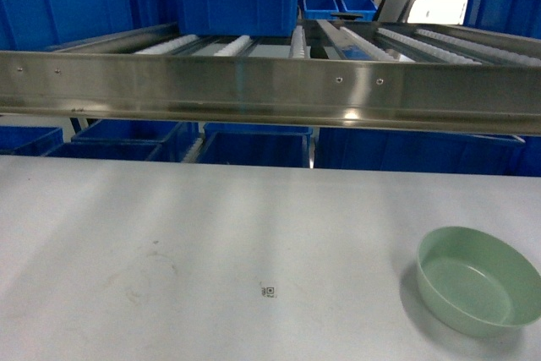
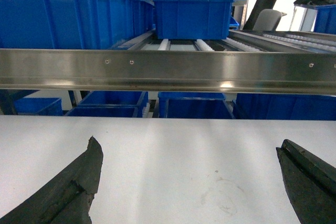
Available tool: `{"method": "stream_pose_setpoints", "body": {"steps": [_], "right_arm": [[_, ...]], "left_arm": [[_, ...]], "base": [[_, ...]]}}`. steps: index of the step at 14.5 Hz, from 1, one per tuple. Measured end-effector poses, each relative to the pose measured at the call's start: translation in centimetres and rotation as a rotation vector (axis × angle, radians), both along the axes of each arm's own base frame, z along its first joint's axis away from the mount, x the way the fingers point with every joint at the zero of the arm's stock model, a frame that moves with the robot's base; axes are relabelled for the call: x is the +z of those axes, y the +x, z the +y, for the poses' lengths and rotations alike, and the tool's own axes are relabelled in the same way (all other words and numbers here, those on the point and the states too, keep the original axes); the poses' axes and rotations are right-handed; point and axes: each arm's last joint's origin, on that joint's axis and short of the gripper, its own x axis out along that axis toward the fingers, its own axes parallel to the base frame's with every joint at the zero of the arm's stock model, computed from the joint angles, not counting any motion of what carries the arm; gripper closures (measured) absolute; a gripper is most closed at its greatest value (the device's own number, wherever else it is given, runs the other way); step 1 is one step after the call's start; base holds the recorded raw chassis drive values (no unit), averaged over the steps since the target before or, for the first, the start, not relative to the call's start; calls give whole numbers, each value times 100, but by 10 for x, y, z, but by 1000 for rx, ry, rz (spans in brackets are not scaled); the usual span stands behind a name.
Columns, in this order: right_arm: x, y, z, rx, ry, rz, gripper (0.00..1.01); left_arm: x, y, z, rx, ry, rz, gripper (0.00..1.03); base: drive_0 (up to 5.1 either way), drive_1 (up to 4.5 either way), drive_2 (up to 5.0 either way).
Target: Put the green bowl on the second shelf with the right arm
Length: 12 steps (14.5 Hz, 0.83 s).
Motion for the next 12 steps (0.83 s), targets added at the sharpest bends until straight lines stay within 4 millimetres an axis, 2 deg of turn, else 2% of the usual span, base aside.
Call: {"method": "stream_pose_setpoints", "body": {"steps": [2, 5, 9, 12], "right_arm": [[-8, 33, 0, 74, -44, 167, 3], [-13, 67, -2, 135, -63, 271, 3], [-24, 104, 4, 170, -132, 356, 3], [-44, 122, 15, 201, -183, 425, 3]], "left_arm": [[0, 0, 0, 0, 0, 0, 5], [0, 0, 0, 0, 0, 0, 5], [0, 0, 0, 0, 0, 0, 5], [0, 0, 0, 0, 0, 0, 5]], "base": [[0, 0, 0], [0, 0, 0], [0, 0, 0], [0, 0, 0]]}}
